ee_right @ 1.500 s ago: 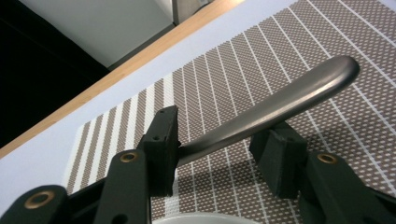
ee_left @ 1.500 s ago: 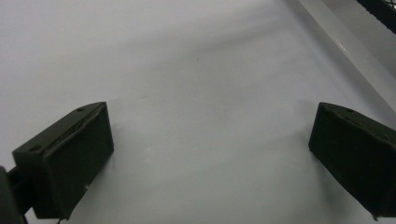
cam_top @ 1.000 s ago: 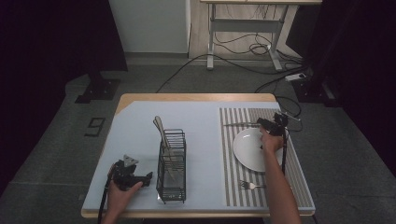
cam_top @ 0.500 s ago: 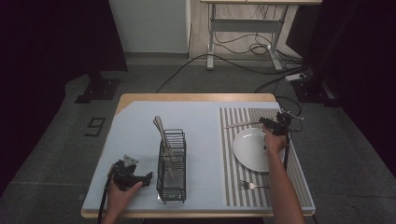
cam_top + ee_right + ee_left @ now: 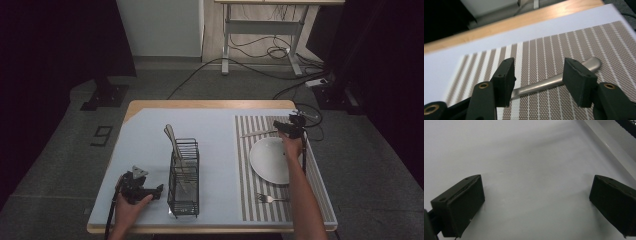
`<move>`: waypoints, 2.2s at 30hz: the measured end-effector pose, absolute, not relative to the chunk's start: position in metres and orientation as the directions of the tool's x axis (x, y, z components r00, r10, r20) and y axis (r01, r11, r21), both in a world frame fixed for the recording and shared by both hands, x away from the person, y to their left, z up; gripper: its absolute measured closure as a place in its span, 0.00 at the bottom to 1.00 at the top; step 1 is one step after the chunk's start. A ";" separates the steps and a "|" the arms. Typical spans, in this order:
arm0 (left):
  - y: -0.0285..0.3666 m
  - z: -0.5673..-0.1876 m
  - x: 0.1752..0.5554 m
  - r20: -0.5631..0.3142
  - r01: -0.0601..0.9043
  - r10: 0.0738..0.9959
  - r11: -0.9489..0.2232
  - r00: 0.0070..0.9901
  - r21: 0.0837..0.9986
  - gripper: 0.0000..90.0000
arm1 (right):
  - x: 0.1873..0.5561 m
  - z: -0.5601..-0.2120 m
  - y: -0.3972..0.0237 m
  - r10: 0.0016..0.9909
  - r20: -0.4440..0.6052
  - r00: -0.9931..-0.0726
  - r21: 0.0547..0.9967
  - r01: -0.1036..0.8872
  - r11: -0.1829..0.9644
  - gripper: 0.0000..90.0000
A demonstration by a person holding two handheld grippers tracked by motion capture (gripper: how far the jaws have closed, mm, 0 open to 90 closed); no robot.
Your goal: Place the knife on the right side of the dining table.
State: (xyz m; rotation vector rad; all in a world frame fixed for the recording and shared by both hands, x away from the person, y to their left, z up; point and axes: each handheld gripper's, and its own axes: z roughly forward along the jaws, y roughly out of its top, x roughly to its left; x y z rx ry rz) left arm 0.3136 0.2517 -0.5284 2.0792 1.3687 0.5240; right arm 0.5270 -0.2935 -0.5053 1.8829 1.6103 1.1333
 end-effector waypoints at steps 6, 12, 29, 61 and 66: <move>0.252 -0.528 0.314 0.004 0.687 0.919 -0.298 0.394 0.663 0.00 | 0.546 -0.512 -0.279 0.970 0.240 -0.028 0.732 0.661 -0.162 0.49; 0.252 -0.528 0.314 0.004 0.687 0.919 -0.297 0.394 0.663 0.00 | 0.553 -0.519 -0.276 0.982 0.190 -0.025 0.718 0.685 -0.121 0.50; 0.252 -0.528 0.314 0.005 0.687 0.919 -0.299 0.395 0.662 0.00 | 0.549 -0.518 -0.279 0.976 0.218 -0.013 0.708 0.690 -0.149 0.48; 0.252 -0.528 0.313 0.004 0.688 0.920 -0.297 0.393 0.662 0.00 | 0.429 -0.467 -0.255 0.901 0.302 -0.313 0.852 0.511 -0.109 0.44; 0.251 -0.528 0.313 0.004 0.688 0.920 -0.297 0.393 0.662 0.00 | 0.391 -0.464 -0.252 0.874 0.322 -0.364 0.866 0.485 -0.117 0.44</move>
